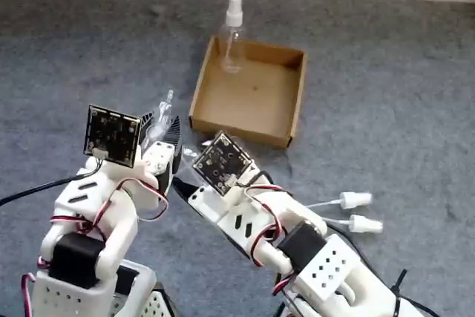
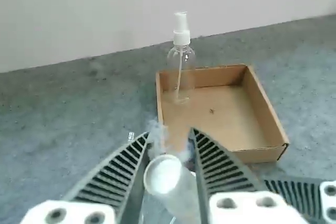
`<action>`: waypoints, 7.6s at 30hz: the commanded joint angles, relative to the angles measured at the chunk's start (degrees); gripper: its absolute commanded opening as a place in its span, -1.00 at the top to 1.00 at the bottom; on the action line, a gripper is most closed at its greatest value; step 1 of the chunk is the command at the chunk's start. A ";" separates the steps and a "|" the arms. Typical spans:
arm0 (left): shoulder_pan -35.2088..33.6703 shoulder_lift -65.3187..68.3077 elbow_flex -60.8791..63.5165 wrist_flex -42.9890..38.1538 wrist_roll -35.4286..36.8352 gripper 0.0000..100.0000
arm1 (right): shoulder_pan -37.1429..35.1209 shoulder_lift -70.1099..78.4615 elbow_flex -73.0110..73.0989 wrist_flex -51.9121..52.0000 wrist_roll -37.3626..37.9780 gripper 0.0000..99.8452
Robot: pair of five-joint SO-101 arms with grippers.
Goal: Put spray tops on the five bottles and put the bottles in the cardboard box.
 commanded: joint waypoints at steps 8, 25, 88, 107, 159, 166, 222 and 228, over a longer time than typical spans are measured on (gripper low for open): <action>-7.43 -0.13 -11.91 -0.53 -0.53 0.86 | 0.66 -1.36 -1.10 3.56 -0.35 0.99; -11.56 -0.22 0.22 2.20 4.92 0.75 | 17.80 5.58 -10.51 -6.46 -0.70 0.99; -4.35 0.40 22.29 -19.78 4.75 0.47 | 39.69 67.65 -45.32 -27.82 -2.46 0.99; -4.35 0.40 22.29 -19.78 4.75 0.47 | 39.69 79.78 -49.63 -36.62 -6.07 0.99; -4.35 0.04 23.52 -19.87 4.75 0.47 | 39.25 80.22 -57.10 -28.70 -8.79 0.46; -4.44 -0.13 23.52 -19.87 4.75 0.47 | 39.34 80.13 -60.00 -25.19 -8.62 0.46; -4.79 -0.13 23.43 -19.87 4.66 0.47 | 13.58 57.98 -61.14 56.04 0.88 0.39; -4.70 -0.13 23.43 -19.87 4.66 0.47 | 13.58 56.92 -42.59 39.96 0.88 0.34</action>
